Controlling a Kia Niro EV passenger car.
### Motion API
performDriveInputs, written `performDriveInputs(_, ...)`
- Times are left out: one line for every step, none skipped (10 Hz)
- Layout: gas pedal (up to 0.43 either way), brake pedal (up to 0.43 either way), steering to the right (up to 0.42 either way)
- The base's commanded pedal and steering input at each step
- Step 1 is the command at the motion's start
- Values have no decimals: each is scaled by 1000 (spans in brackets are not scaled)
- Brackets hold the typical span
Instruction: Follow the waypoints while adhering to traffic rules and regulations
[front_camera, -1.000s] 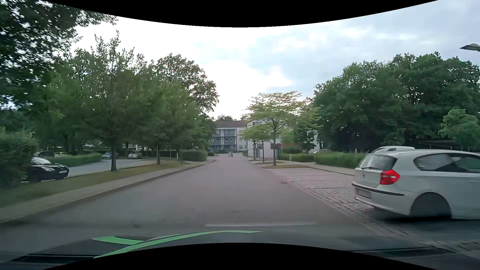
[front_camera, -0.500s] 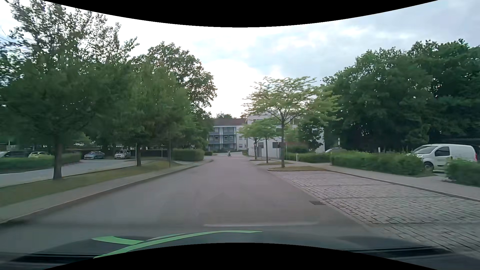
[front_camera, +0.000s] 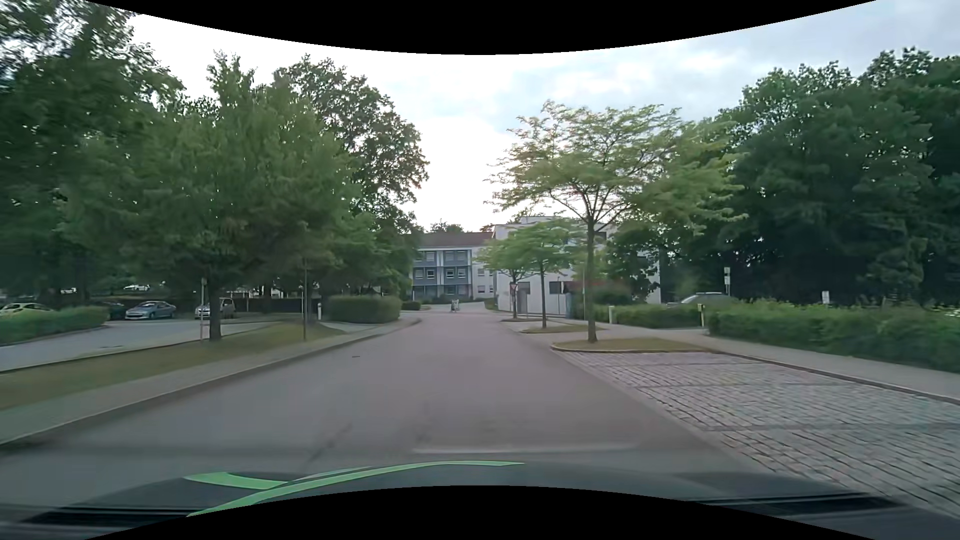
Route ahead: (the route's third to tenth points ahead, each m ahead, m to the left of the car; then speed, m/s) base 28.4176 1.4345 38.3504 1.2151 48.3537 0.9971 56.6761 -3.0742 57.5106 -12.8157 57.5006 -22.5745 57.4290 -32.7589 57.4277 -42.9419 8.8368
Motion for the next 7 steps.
performDriveInputs(0,0,0)
performDriveInputs(0,0,0)
performDriveInputs(0,0,0)
performDriveInputs(0,0,0)
performDriveInputs(0,0,0)
performDriveInputs(0,0,0)
performDriveInputs(0,0,0)
